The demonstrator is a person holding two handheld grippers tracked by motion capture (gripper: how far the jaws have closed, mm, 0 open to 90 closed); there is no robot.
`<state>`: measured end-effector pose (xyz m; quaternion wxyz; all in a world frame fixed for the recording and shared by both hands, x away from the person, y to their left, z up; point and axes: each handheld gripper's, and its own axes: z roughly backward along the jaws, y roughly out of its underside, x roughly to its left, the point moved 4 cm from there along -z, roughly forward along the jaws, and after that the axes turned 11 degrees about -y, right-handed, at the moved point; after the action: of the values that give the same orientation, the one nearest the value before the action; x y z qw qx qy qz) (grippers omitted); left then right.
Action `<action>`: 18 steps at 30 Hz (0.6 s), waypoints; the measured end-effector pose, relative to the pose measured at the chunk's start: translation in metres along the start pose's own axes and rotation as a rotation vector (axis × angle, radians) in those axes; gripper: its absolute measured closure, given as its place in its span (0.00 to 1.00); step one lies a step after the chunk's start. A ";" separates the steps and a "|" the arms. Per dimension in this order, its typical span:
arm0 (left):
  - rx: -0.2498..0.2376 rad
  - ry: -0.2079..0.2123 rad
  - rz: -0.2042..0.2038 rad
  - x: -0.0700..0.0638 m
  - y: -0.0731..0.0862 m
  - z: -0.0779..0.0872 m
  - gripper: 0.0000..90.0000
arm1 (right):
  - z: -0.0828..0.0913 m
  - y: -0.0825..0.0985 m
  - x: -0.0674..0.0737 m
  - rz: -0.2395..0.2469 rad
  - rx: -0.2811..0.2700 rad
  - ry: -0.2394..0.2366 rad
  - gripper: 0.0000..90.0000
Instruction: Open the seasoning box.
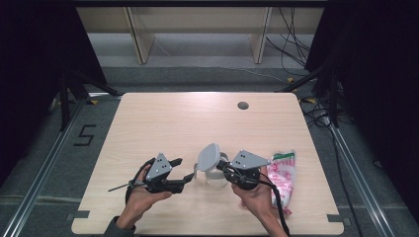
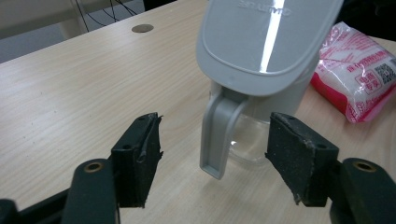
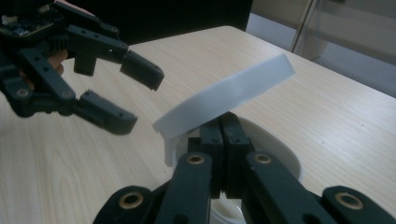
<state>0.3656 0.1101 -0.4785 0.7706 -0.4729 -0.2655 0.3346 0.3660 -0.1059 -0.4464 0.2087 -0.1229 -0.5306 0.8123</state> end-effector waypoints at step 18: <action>0.040 -0.004 0.020 -0.007 0.024 0.005 0.32 | -0.014 -0.012 0.012 0.043 0.001 -0.050 1.00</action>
<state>0.3514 0.1157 -0.4990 0.7761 -0.4593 -0.2558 0.3483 0.3641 -0.0851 -0.4403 0.1780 -0.1139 -0.5324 0.8197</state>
